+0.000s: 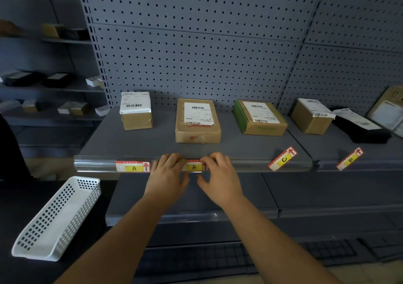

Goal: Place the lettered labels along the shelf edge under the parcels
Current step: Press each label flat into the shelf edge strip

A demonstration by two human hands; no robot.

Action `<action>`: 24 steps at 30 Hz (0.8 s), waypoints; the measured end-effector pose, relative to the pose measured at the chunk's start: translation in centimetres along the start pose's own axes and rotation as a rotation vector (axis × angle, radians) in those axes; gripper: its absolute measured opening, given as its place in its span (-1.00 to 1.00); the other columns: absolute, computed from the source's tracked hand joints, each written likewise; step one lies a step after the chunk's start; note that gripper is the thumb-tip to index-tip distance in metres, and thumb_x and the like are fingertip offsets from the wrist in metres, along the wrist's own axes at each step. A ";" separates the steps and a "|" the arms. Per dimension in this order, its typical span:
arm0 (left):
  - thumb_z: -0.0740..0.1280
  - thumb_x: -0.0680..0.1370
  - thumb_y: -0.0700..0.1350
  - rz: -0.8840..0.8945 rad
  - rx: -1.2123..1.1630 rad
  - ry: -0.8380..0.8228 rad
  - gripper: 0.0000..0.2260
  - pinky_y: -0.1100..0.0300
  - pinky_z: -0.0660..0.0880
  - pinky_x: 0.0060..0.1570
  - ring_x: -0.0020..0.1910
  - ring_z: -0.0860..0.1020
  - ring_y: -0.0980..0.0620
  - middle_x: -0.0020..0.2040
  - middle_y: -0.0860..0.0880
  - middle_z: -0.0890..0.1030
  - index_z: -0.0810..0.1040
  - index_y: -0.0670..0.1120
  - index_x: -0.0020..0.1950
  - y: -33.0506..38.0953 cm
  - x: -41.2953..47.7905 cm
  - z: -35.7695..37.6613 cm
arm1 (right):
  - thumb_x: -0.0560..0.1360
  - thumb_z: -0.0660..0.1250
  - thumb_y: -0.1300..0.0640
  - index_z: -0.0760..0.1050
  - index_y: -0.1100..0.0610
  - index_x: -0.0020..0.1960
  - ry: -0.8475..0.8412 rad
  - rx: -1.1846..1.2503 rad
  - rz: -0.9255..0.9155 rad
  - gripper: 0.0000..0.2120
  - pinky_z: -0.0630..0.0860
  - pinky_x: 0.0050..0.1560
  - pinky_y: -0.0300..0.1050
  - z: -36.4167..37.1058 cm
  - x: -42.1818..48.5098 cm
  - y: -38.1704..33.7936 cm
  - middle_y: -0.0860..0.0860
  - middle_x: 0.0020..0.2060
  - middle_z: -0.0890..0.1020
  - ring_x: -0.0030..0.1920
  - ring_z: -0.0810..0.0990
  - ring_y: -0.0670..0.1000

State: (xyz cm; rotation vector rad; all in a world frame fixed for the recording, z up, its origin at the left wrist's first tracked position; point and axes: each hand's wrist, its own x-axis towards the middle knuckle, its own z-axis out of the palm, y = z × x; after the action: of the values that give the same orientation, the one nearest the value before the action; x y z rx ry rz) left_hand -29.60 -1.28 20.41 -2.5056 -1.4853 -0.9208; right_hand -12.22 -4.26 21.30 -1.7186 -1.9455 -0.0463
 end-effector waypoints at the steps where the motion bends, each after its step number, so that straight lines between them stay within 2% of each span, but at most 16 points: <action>1: 0.41 0.42 -0.05 -0.002 -0.001 -0.003 -0.70 -0.06 0.41 0.06 0.07 0.46 -0.09 0.07 -0.03 0.53 0.56 -0.07 0.13 0.0 0.0 0.0 | 0.41 0.38 -0.05 0.49 0.00 0.21 0.000 0.001 0.006 -0.61 0.47 0.05 -0.08 0.0 0.0 0.0 -0.05 0.06 0.43 0.06 0.39 -0.01; 6: 0.39 0.44 -0.04 -0.008 0.000 -0.034 -0.70 -0.06 0.37 0.11 0.08 0.46 -0.07 0.09 -0.01 0.52 0.56 -0.04 0.15 -0.1 -0.2 -0.2 | 0.40 0.39 -0.05 0.47 -0.01 0.24 -0.011 -0.013 0.023 -0.57 0.46 0.03 -0.10 0.1 -0.5 -0.1 -0.05 0.07 0.40 0.07 0.38 0.00; 11: 0.25 0.45 0.04 -0.018 -0.073 -0.060 -0.67 -0.06 0.36 0.12 0.07 0.44 -0.06 0.10 0.00 0.52 0.56 -0.04 0.16 -0.5 0.0 -1.1 | 0.39 0.41 -0.03 0.49 0.03 0.23 -0.042 0.045 0.028 -0.57 0.48 -0.01 -0.05 -0.6 -0.2 -0.1 -0.03 0.07 0.41 0.07 0.38 0.01; 15: 0.32 0.50 0.02 -0.021 -0.121 -0.085 -0.62 -0.01 0.31 0.19 0.19 0.41 -0.05 0.21 -0.01 0.50 0.47 -0.04 0.29 -0.4 -1.1 -2.6 | 0.46 0.36 -0.06 0.49 0.00 0.25 0.014 0.157 0.056 -0.62 0.51 -0.01 -0.05 -1.7 -2.1 1.2 -0.06 0.08 0.44 0.13 0.43 -0.03; 18: 0.24 0.51 0.11 -0.051 -0.116 -0.136 -0.57 -0.05 0.26 0.29 0.28 0.38 -0.06 0.29 0.00 0.47 0.43 0.00 0.34 1.3 -2.1 -3.4 | 0.49 0.31 -0.14 0.48 -0.01 0.29 -0.019 0.152 0.041 -0.58 0.51 0.01 -0.08 -3.1 -3.9 3.3 -0.08 0.13 0.46 0.12 0.49 -0.05; 24: 0.11 0.46 0.22 -0.094 -0.076 -0.131 -0.50 -0.09 0.39 0.15 0.19 0.48 -0.11 0.20 -0.02 0.55 0.52 -0.03 0.24 7.7 -4.3 -2.5 | 0.51 0.26 -0.22 0.47 -0.01 0.33 -0.067 0.088 -0.018 -0.53 0.50 0.07 -0.09 -7.7 -7.5 8.5 -0.08 0.18 0.48 0.18 0.48 -0.04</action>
State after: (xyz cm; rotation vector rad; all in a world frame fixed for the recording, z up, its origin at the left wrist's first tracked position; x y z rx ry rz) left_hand -25.91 -9.57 21.82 -2.6157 -1.6495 -0.8572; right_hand -1.23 -12.34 22.07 -1.6658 -1.9810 0.0898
